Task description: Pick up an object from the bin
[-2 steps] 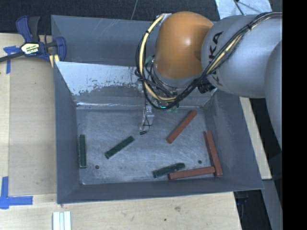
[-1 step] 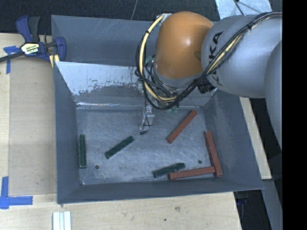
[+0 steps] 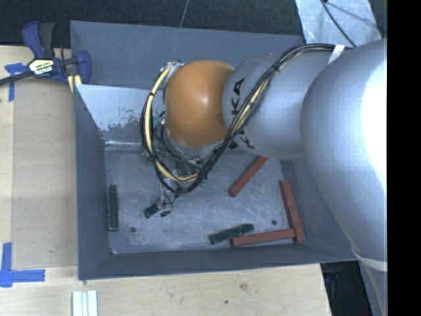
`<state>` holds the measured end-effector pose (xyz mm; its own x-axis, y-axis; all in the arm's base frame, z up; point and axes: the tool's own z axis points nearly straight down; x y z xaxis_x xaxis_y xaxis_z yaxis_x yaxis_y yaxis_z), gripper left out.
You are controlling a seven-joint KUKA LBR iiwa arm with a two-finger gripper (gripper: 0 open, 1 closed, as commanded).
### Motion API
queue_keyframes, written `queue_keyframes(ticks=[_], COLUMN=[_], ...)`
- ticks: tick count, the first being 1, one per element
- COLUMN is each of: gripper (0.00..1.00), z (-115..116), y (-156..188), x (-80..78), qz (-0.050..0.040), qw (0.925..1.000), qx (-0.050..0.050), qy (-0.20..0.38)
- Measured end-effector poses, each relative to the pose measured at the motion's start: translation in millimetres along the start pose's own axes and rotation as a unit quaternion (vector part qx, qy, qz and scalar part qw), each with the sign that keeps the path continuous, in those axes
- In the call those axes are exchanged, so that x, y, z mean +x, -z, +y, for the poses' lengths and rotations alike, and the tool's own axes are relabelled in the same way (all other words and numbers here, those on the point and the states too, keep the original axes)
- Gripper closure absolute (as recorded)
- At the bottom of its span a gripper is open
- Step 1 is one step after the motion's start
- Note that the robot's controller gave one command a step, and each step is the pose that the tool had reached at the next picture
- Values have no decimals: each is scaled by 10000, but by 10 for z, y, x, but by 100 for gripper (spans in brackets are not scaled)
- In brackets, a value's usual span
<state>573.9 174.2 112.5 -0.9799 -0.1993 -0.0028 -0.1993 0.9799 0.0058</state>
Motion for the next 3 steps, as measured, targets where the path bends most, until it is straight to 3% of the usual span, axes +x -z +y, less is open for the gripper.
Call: queue_keyframes(ticks=[1, 2, 3], gripper=[0, 100, 100], z=[-750, -571, -572], y=[-388, -287, -287], x=[45, 265, 265], qz=[0, 11, 11], qw=[9988, 9951, 9951], qx=[30, 28, 29], qy=[490, -993, -993])
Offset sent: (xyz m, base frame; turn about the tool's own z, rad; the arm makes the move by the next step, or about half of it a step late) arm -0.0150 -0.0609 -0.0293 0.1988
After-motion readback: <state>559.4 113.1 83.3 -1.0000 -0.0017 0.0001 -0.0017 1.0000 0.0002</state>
